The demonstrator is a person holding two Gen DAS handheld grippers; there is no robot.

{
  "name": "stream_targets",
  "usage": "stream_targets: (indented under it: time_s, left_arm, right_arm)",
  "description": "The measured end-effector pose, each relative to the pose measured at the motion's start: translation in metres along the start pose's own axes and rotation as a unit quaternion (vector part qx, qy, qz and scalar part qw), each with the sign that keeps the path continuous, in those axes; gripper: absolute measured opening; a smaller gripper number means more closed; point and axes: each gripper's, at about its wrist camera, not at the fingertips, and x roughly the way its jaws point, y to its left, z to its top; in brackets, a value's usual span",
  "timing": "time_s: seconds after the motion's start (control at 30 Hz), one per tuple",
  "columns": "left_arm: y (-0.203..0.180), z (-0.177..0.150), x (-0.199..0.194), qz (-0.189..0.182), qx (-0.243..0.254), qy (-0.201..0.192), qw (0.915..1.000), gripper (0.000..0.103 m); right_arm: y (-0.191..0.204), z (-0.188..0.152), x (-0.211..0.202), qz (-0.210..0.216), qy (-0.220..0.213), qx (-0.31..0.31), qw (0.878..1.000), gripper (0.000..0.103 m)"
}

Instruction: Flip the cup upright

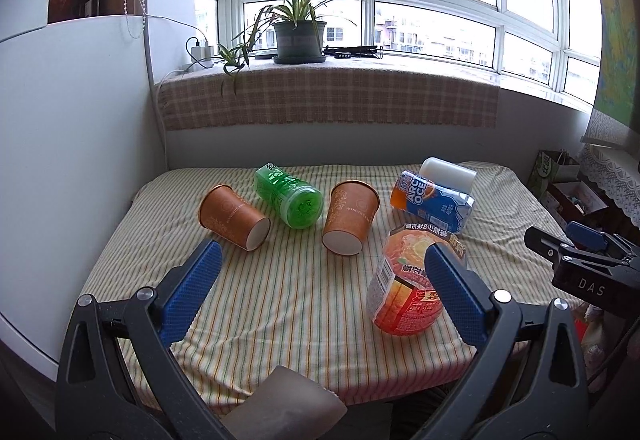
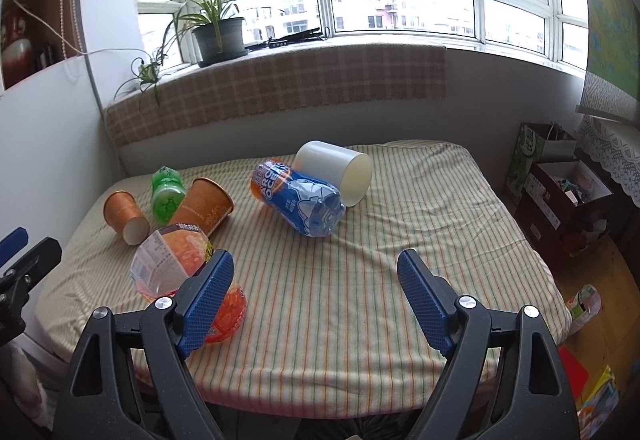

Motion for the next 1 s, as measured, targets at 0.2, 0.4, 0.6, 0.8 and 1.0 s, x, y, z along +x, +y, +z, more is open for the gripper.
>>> stream_targets:
  time_s: [0.2,0.4,0.6,0.8,1.0]
  left_arm:
    - [0.0005,0.0006,0.0010,0.000,-0.001,0.000,1.0000,0.103]
    - [0.0005,0.0005,0.0010,0.000,0.000,0.000,1.0000,0.103]
    - [0.0015,0.0010,0.0016,0.001,-0.001,0.000,1.0000,0.103]
    - [0.0061,0.0017,0.0031,0.003,-0.002,0.002,1.0000,0.103]
    - [0.0069,0.0008,0.0026,0.009,0.001,-0.002,1.0000,0.103]
  right_arm:
    - [-0.0008,0.0002,0.0013,0.000,0.002,0.001,1.000,0.084]
    - [-0.0003,-0.0011,0.0040,0.000,0.006,0.001,1.000,0.084]
    - [0.0008,-0.0020,0.0058,0.002,0.009,0.001,1.000,0.084]
    - [0.0019,-0.0028,0.0077,0.005,0.014,-0.002,1.000,0.084]
    - [0.0048,-0.0047,0.0097,0.008,0.019,-0.006,1.000,0.084]
